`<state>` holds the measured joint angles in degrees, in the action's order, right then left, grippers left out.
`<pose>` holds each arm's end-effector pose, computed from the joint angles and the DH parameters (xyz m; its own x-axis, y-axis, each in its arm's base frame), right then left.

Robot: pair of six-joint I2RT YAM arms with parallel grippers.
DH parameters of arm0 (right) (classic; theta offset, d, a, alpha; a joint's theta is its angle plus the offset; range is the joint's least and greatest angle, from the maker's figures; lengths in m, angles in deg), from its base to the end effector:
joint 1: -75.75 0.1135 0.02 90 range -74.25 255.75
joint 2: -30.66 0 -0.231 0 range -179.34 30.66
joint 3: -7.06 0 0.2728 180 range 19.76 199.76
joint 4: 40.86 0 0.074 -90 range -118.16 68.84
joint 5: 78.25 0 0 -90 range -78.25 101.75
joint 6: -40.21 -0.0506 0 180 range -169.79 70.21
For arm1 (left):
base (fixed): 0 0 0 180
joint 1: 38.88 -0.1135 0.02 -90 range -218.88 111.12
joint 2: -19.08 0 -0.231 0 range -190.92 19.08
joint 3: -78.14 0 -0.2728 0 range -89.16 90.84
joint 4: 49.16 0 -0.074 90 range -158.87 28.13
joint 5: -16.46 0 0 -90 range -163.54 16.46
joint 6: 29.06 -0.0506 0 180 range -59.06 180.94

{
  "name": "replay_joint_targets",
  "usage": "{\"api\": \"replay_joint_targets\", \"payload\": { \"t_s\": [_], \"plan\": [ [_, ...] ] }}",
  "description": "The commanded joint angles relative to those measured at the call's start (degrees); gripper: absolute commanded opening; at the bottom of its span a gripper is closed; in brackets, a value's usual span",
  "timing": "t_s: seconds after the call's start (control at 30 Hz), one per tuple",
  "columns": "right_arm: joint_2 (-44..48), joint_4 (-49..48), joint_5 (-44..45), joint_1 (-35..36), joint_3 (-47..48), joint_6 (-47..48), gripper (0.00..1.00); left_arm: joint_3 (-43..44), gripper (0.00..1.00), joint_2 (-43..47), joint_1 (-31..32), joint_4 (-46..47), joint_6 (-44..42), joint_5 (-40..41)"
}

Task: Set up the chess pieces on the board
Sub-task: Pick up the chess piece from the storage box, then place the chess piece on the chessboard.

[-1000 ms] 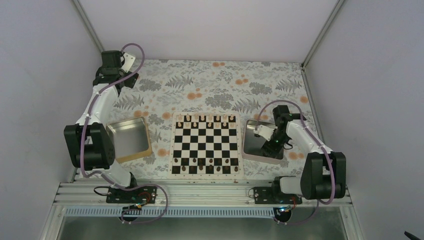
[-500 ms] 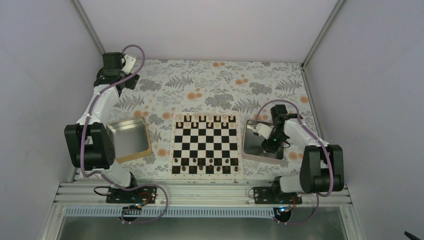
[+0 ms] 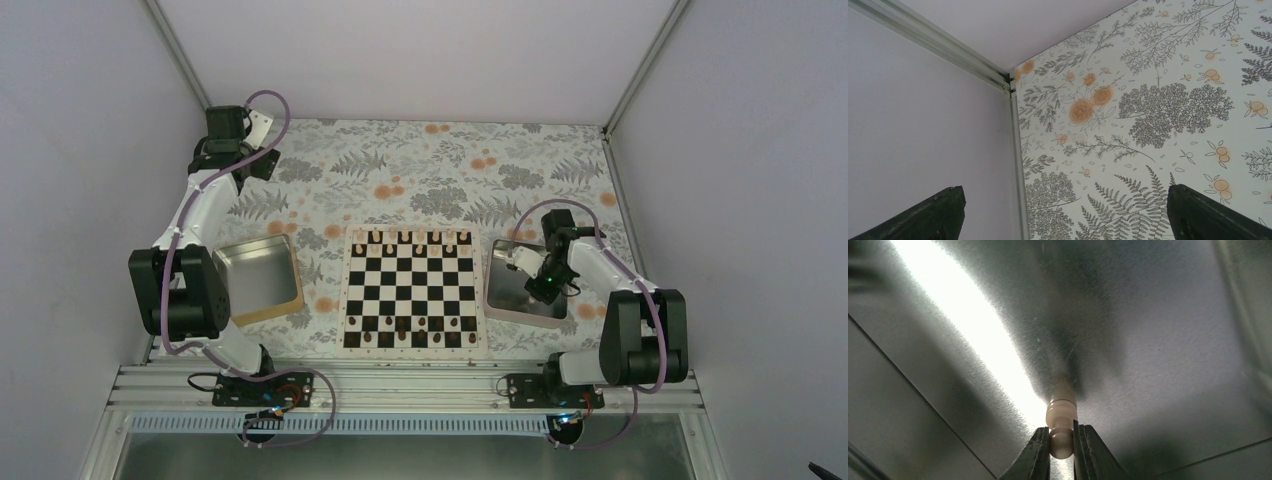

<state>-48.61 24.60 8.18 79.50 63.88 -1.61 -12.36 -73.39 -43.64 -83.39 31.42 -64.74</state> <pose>0.2330 0.0184 0.1119 -0.6146 -0.7857 -0.0707 -0.7882 0.6153 0.0143 0.3991 0.0410 0.2552 -0.6245 0.4366 -0.6476 0.1198 0.8729 0.4730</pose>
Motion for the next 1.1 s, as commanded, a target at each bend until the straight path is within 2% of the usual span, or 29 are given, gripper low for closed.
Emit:
{"api": "replay_joint_targets", "payload": {
  "t_s": [0.0,0.2,0.43,0.7,0.9,1.07],
  "plan": [
    [-0.84,0.49,0.04,0.47,1.25,-0.62,0.09,-0.49,1.0,1.41,-0.25,0.89,0.63,-1.27],
    [-0.28,3.58,0.53,0.51,5.83,-0.67,0.09,0.25,1.0,1.39,-0.17,0.16,0.6,-1.67],
    [-3.31,10.16,3.91,4.76,18.01,-2.03,0.09,0.97,1.0,2.33,-0.06,-1.25,0.78,-3.09],
    [-11.67,15.31,5.27,19.67,35.43,-6.7,0.09,1.87,1.0,3.07,0.48,-2.24,0.55,-4.8],
    [-21.25,13.43,5.54,31.25,43.1,-8.93,0.11,0.6,1.0,3.61,1.12,-2.11,-0.06,-6.79],
    [-28.5,13.18,4.93,37.34,49.43,-9.25,0.1,0.54,1.0,3.75,1.54,-2.07,-0.05,-7.33]
  ]
}}
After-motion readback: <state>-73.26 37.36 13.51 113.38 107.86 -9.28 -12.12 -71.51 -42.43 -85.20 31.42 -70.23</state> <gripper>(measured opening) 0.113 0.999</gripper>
